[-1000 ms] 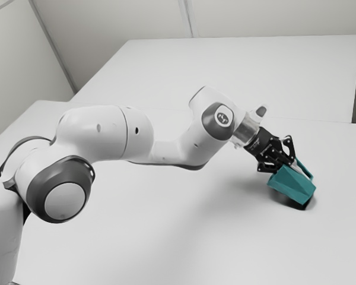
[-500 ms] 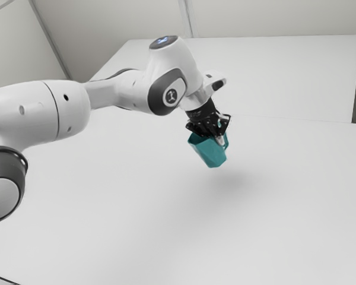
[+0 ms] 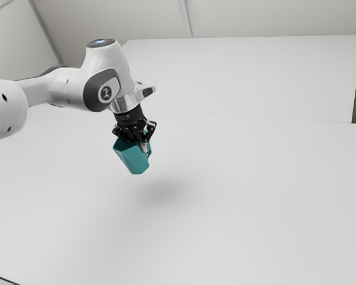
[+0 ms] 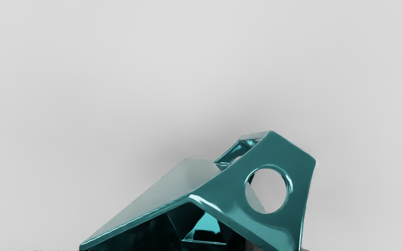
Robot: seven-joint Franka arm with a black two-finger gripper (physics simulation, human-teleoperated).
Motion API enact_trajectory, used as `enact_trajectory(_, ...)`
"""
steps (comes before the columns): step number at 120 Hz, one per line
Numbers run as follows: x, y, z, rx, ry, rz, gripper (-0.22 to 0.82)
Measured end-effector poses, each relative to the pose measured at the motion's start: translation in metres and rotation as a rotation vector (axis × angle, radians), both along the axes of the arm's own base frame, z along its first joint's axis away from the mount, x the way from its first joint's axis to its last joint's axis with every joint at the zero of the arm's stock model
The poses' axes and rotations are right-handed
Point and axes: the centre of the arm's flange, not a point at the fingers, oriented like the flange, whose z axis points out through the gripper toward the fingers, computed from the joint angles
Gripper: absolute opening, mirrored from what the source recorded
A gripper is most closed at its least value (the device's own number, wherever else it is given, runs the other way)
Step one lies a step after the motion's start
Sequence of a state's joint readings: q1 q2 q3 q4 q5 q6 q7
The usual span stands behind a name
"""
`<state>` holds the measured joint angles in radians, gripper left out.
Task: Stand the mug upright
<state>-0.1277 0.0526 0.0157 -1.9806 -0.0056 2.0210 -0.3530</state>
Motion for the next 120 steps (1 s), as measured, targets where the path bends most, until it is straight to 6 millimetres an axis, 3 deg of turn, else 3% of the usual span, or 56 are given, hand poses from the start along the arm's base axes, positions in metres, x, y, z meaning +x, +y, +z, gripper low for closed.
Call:
enact_trajectory(19, -0.009, 0.016, -0.030, 0.004, 0.047, 0.010, -0.18)
enact_trajectory(54, -0.001, 0.013, -0.078, 0.008, 0.080, -0.018, -0.18)
enact_trajectory(80, 0.002, 0.013, -0.092, 0.008, 0.074, -0.027, -0.18)
enact_trajectory(102, 0.001, 0.012, -0.091, 0.004, 0.074, -0.036, 0.23)
enact_trajectory(120, 0.001, 0.012, -0.082, 0.001, 0.058, -0.041, 0.42)
